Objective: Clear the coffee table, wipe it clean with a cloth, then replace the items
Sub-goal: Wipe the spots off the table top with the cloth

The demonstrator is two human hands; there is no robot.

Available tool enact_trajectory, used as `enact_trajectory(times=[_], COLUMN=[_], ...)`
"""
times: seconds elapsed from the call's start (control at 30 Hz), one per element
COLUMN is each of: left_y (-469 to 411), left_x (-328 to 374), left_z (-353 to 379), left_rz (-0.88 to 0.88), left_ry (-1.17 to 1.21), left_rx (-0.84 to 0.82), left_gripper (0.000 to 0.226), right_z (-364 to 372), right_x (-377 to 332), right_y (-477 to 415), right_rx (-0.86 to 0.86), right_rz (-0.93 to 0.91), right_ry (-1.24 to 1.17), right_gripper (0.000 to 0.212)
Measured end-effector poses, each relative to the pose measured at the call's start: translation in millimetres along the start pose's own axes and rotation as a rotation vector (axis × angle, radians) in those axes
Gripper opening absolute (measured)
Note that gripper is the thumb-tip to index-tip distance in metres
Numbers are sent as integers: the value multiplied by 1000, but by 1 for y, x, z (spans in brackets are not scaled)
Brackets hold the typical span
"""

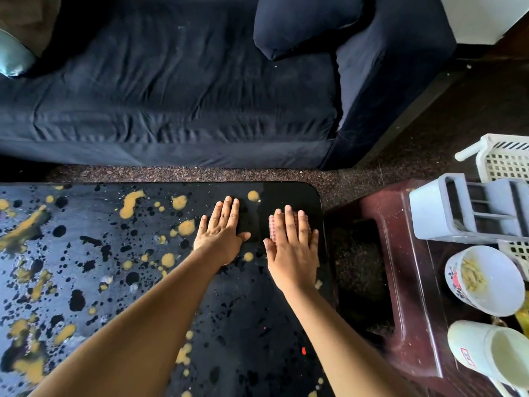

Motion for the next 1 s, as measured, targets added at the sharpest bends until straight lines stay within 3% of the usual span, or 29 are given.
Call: enact_trajectory(times=[0.1,0.23,0.3,0.43,0.5,0.67,0.77,0.93,1.0], left_y=[0,1,2,2,3,5,4,23,52], left_x=[3,4,4,3,4,5,4,7,10], left_z=[-3,-4,-3,-3,-2,-3,0,0,6], left_rz=[-2,-8,-8,-11,-12,-8,-7,22,75], left_ry=[-10,-13,-16,-7,-8,12,13,61,139], left_rx=[11,10,12,18,16,36,51,247,351], left_gripper=[73,73,73,72,72,71,71,67,62], right_z=[-5,-9,-6,-1,0,-5,-3,4,1], right_x=[23,42,24,-14,-7,40,27,-20,-3], right_y=[2,13,15,14,15,31,37,47,48], right_rx=[-26,37,68,17,-2,39,81,-11,-29], right_rz=[-99,186,213,-65,-112,166,269,-106,-146], right_ry=[46,11,-22,-14,11,0,-44,2,22], right_gripper=[60,61,63,60,58,60,62,58,58])
Point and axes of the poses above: each hand's wrist, its own y-axis away from the middle knuckle, its own z-axis out of the palm, x = y × z, the point moved 2 cm from there along -y, towards the middle knuckle, and after that the axes turned 4 degrees about -y, right-handed, at the moved point
